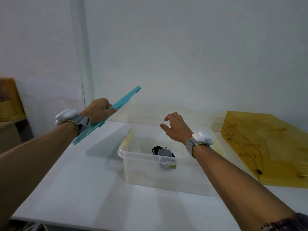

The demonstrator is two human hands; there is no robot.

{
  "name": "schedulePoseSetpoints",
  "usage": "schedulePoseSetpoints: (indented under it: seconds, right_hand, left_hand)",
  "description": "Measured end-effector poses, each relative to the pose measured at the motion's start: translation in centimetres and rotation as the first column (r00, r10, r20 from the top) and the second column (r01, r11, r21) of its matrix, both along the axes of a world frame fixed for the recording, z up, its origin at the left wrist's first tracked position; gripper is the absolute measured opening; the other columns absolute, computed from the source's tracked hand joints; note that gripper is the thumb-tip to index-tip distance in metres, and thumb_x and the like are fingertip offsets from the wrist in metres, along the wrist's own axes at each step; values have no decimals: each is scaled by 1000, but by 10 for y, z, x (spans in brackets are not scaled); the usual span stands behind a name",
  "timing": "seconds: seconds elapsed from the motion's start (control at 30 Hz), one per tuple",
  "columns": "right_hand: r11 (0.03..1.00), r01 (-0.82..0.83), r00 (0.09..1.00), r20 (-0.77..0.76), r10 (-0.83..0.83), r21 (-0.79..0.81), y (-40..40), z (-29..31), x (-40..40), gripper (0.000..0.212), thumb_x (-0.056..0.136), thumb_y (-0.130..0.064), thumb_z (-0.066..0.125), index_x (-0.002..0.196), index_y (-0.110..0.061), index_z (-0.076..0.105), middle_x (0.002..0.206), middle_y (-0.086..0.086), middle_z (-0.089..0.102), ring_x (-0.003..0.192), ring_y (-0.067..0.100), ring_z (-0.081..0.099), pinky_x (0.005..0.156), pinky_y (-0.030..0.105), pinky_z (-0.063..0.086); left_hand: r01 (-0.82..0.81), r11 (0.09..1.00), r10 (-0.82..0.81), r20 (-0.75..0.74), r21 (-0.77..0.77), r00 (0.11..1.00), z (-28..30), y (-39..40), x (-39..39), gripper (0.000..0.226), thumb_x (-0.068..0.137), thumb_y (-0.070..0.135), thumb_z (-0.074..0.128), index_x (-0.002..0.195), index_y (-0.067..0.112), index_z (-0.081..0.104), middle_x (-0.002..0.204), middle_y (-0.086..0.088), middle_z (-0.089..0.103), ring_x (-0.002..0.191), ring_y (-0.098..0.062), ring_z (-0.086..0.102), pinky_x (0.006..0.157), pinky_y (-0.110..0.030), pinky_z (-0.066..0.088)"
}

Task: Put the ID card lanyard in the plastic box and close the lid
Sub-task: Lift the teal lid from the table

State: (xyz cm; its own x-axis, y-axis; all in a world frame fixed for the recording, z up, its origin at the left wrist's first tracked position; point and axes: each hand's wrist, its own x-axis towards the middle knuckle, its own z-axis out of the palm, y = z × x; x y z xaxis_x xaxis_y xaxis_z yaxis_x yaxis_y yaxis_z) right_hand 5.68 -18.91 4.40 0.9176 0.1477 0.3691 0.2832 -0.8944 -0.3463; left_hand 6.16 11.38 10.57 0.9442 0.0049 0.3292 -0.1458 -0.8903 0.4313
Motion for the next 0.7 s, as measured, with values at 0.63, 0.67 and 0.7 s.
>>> schedulePoseSetpoints:
  seconds: [0.63, 0.67, 0.7]
  right_hand:
    - [51, 128, 989, -131, 68, 990, -4, 73, 2, 45, 95, -52, 56, 111, -10, 52, 95, 11, 55, 90, 25, 58, 95, 38, 53]
    - [-7, 105, 994, -105, 43, 994, -7, 77, 2, 44, 94, -51, 58, 108, -10, 53, 95, 11, 56, 90, 26, 59, 93, 39, 53]
    - [-58, 80, 997, -78, 27, 995, -11, 81, 3, 44, 93, -50, 60, 109, -10, 53, 101, 13, 60, 93, 27, 62, 92, 40, 54]
  left_hand:
    - [448, 861, -507, 319, 242, 801, 5, -81, -23, 27, 90, 21, 66, 85, 18, 40, 105, -8, 65, 80, -21, 47, 71, -27, 31]
    - [473, 838, -542, 320, 270, 777, 3, -82, -24, 27, 91, 21, 65, 85, 20, 38, 103, -8, 64, 81, -22, 49, 72, -28, 32]
    - [492, 817, -573, 317, 301, 756, 0, -83, -25, 27, 91, 23, 63, 86, 21, 37, 101, -8, 62, 82, -24, 51, 73, -30, 35]
